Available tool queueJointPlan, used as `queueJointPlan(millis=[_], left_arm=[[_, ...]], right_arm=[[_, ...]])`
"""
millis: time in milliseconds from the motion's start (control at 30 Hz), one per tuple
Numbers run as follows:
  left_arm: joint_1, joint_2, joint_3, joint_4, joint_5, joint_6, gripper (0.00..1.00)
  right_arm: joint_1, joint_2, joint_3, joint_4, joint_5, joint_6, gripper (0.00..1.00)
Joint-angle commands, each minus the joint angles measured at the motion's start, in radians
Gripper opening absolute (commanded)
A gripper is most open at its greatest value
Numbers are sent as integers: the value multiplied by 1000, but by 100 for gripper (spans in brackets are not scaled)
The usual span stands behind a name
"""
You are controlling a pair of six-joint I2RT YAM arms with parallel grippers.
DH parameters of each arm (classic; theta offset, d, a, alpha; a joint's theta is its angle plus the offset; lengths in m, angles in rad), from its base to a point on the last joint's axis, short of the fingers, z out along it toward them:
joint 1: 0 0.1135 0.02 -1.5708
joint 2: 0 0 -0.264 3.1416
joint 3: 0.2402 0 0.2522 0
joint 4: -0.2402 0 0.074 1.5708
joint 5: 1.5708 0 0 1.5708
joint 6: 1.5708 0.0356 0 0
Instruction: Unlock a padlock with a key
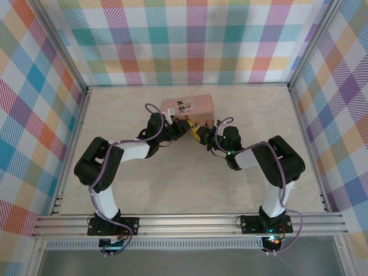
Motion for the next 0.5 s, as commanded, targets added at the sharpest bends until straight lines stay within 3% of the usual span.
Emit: queueJointPlan(millis=[0, 200, 467], left_arm=[[-73, -58, -18, -32, 221, 26, 5], [-68, -64, 2, -157, 168, 81, 6], [-70, -68, 22, -227, 131, 97, 6]], right_arm=[[22, -43, 7, 2, -6, -62, 10], [17, -163, -88, -180, -9, -194, 29], [14, -425, -112, -741, 45, -473, 38]])
